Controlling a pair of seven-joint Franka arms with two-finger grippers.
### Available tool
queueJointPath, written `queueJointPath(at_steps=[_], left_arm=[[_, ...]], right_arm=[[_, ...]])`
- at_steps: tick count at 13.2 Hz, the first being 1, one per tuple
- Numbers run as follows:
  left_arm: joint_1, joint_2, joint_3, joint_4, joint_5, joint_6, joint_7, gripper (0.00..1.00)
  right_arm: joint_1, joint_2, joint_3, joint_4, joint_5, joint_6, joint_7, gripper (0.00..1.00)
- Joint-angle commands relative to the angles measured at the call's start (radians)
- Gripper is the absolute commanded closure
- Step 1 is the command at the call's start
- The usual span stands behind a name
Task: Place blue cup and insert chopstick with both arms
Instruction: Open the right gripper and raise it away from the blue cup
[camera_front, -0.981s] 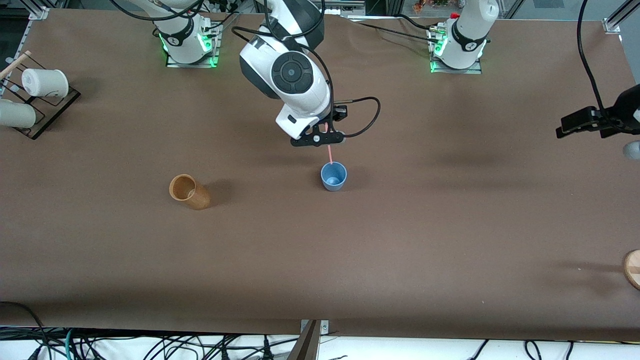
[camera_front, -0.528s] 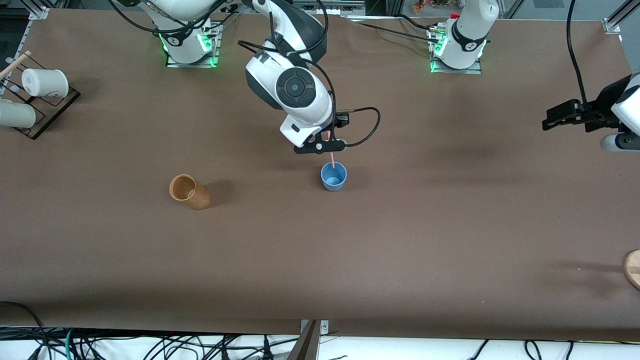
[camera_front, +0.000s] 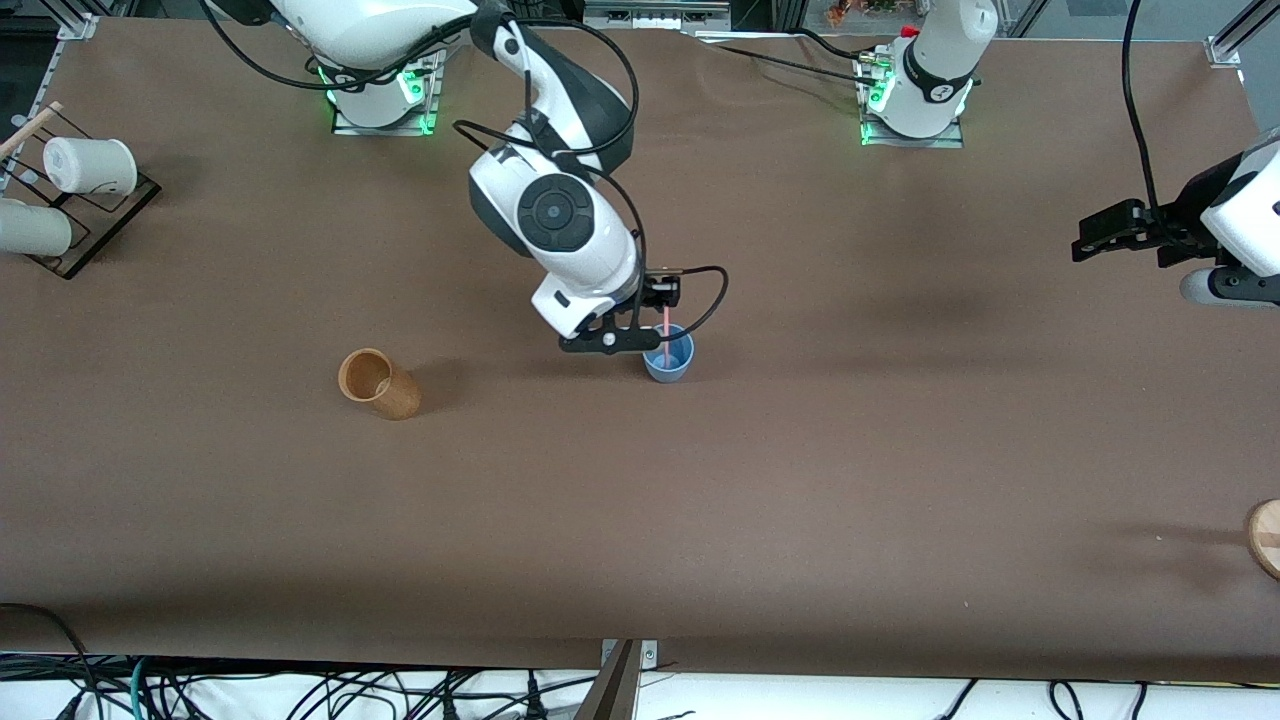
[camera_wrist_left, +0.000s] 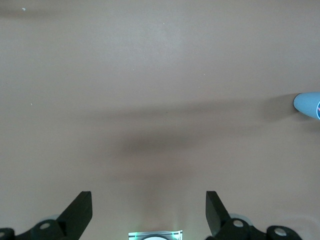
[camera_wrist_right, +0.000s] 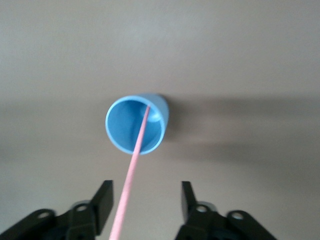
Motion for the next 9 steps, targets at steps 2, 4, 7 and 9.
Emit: queueJointPath(at_steps=[2,4,7,9], left_arm=[[0.013,-0.018,-0.014,-0.024,0.021,0.018,0.023,0.0],[0.011,-0.017,-0.014,-0.021,0.016,0.018,0.022,0.0],[0.014,-0.017,-0.014,-0.021,0.016,0.016,0.023,0.0],[0.019,-0.017,-0.014,-0.021,0.015,0.015,0.049,0.0]], right_arm=[[-0.102,-0.142,0.001,-0.033,-0.01,-0.111,-0.06,0.0],[-0.192,-0.25,0.001,-0.114,-0.008,-0.154,-0.216,0.0],[-0.333,-0.419,0.001,-0.249,0.001,-0.206,-0.479,0.0],[-0.392,-0.5,-0.033,-0.306,-0.002,-0.244,-0.594,0.0]])
